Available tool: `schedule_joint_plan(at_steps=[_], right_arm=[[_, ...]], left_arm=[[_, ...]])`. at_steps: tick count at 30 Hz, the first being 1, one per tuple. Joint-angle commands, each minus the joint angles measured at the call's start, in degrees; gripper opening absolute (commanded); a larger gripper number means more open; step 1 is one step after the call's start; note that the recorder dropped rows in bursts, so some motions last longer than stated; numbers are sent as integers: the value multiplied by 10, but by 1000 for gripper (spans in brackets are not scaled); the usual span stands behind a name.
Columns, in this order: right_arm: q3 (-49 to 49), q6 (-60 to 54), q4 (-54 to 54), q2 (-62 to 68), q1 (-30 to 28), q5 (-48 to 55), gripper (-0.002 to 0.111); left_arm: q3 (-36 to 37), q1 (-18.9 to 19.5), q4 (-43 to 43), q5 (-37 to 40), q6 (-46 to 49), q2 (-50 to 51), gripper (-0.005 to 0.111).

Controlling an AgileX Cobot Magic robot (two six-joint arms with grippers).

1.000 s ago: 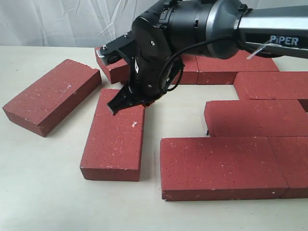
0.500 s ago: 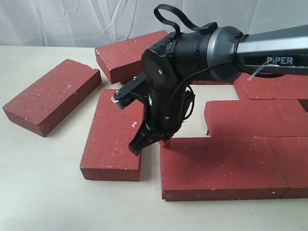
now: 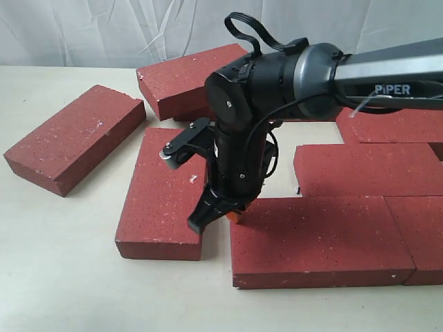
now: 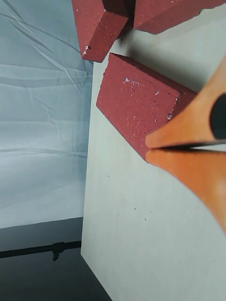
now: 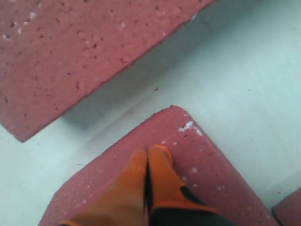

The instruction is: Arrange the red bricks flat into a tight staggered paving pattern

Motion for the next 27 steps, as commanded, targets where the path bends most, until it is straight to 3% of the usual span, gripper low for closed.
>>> schedule_joint_plan(at_steps=[1,11,27], right_arm=[[2,-53,81,15,1,5,-1],[2,-61,85,-13,1,-48,-1],[2,-61,110,33,7,-49,-1]], left_arm=[[3,1,3,-6,-1,-3,0],[3,1,3,-6,-1,-3,0],[3,1,3,-6,-1,-3,0]])
